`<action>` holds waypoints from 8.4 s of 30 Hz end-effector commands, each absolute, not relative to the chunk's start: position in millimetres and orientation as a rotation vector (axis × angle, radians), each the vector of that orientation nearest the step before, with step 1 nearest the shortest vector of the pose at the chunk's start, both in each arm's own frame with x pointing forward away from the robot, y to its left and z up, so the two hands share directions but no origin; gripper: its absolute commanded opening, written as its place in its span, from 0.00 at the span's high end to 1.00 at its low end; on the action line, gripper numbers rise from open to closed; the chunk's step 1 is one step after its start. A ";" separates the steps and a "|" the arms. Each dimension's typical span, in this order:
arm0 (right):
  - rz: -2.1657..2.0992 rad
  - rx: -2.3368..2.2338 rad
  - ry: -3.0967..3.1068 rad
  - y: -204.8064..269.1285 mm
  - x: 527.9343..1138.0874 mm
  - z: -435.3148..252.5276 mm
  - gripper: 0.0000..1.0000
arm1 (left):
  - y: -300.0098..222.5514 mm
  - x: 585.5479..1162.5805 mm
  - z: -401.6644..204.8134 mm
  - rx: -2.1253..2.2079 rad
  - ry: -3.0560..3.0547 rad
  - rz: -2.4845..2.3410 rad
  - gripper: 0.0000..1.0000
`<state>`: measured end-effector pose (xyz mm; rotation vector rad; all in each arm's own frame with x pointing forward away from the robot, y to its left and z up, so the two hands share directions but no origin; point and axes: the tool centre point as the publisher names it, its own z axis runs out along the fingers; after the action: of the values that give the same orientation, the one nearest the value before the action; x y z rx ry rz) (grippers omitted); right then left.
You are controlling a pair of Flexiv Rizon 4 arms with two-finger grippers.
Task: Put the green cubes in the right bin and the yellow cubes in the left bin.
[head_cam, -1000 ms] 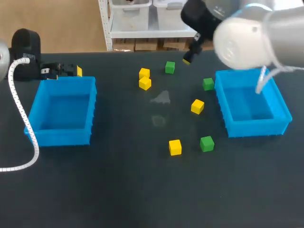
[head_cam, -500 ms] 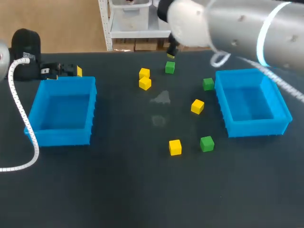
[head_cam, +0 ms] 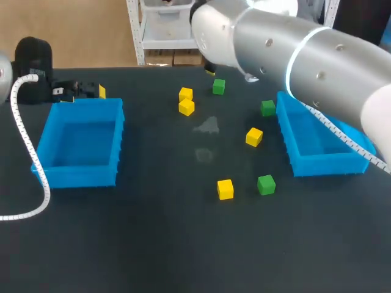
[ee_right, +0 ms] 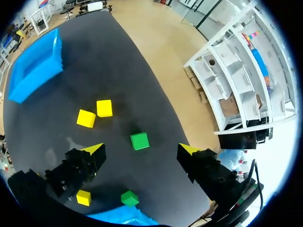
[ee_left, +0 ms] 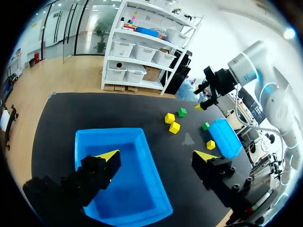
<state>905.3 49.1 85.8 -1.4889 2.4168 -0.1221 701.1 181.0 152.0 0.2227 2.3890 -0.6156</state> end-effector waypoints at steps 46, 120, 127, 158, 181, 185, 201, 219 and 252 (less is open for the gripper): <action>-0.093 -1.552 2.733 61.2 916.6 29.6 0.00 | 183.5 700.3 150.2 0.228 2.379 -0.629 0.00; -0.018 -0.628 2.918 -117.0 837.5 90.3 1.00 | 183.5 700.3 150.2 0.228 2.379 -0.629 0.00; -0.014 -0.478 2.956 -145.2 794.7 71.1 1.00 | 183.5 700.3 150.2 0.228 2.379 -0.629 0.00; -0.007 -0.376 3.013 -143.9 762.0 51.0 0.00 | 183.5 700.3 150.2 0.228 2.379 -0.629 0.00; -0.156 -0.722 2.968 -44.7 750.2 94.0 0.00 | 183.5 700.3 150.2 0.228 2.379 -0.629 0.00; -0.135 -0.763 2.941 -30.0 735.4 91.8 0.00 | 183.5 700.3 150.2 0.228 2.379 -0.629 0.00; -0.112 -0.827 2.877 -18.5 718.1 92.1 0.00 | 183.5 700.3 150.2 0.228 2.379 -0.629 0.00; -0.064 -0.848 2.921 -43.3 668.9 82.3 0.00 | 183.5 700.3 150.2 0.228 2.379 -0.629 0.00; -0.016 -0.690 2.955 -26.7 594.4 45.2 0.00 | 183.5 700.3 150.2 0.228 2.379 -0.629 0.00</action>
<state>594.3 -26.5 50.0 -0.6909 2.9544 -0.0211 701.1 181.0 152.0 0.2226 2.3891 -0.6154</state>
